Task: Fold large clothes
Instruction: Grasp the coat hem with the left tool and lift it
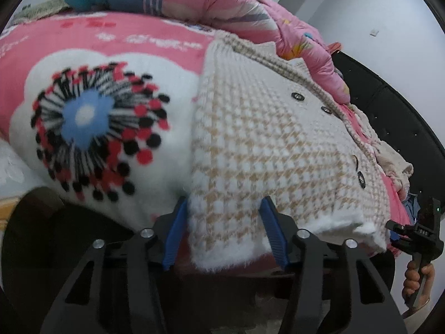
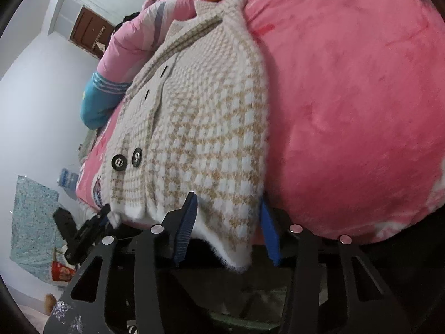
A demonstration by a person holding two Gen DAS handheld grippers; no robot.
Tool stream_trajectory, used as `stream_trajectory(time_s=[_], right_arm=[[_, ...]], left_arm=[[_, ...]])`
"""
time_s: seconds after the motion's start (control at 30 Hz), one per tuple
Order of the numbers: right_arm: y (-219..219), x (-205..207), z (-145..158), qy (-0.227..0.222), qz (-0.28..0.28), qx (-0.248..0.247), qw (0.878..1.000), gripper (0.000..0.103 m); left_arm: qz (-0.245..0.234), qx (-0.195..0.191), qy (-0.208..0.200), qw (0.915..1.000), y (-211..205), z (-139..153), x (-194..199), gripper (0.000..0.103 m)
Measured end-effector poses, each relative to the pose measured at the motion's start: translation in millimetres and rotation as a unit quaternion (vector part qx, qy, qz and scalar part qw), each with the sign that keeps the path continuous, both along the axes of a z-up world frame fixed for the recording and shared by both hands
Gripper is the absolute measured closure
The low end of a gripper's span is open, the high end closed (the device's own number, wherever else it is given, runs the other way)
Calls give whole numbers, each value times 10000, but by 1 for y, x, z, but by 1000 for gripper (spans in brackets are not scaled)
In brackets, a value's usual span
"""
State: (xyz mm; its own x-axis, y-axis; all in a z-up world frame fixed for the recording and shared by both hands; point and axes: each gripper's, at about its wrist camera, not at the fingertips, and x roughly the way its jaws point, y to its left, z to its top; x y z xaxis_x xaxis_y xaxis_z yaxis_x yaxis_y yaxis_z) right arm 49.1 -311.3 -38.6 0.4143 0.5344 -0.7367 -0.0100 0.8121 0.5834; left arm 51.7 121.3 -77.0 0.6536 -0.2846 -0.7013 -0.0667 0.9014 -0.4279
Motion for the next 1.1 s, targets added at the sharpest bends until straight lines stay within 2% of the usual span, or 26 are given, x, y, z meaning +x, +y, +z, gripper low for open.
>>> stream_trajectory(time_s=[0.13,0.23,0.3,0.33,0.37,0.4,0.43,0.57,0.73,0.8,0.83,0.87,0.9,0.93,1.0,1.1], right_arm=[[-6,-7,-1,-23,40,135,9999,72],[-9,-9,-3,6,79,222,9997,76],[-9,-12,-4,2,132,241,9996,84],[-10,-14,-3,-12,159,257,9995,92],[-10,-16,-1,-63,178,278,9994,94],[-10,-18,3,-128,195,275,9993,95],[-9,-20,7,-182,220,266,9992,95],[-7,-23,17,-351,307,235,9986,95],[-1,-18,3,-73,295,237,9993,72],[0,-20,0,-44,343,204,9992,72],[3,-21,-1,-46,359,179,9992,75],[4,-22,0,-57,386,149,9991,90],[7,-24,3,-103,405,61,9991,95],[6,-27,8,-163,408,10,9990,95],[7,-31,22,-354,422,-40,9985,96],[7,-37,44,-628,461,-92,9969,97]], left_arm=[[48,52,-35,10000,-5,1,-4,63],[28,185,19,9998,-10,0,-3,63],[26,218,91,9997,-12,-1,-4,64],[25,239,96,9997,-13,0,-5,68],[22,278,78,9996,-14,3,-7,70],[5,305,60,9995,-14,5,-8,78],[-19,345,28,9994,-16,8,-9,83],[-91,479,-26,9988,-20,15,-13,85],[-99,243,263,9993,-14,5,-5,84],[-120,244,277,9992,-14,3,-3,84],[-133,277,274,9992,-15,4,-3,84],[-147,312,265,9991,-16,5,-3,84],[-171,379,219,9989,-17,7,-5,85],[-206,458,146,9986,-20,10,-8,90],[-251,574,-16,9980,-22,20,-13,93],[-234,475,-397,9978,-22,42,-25,94]])
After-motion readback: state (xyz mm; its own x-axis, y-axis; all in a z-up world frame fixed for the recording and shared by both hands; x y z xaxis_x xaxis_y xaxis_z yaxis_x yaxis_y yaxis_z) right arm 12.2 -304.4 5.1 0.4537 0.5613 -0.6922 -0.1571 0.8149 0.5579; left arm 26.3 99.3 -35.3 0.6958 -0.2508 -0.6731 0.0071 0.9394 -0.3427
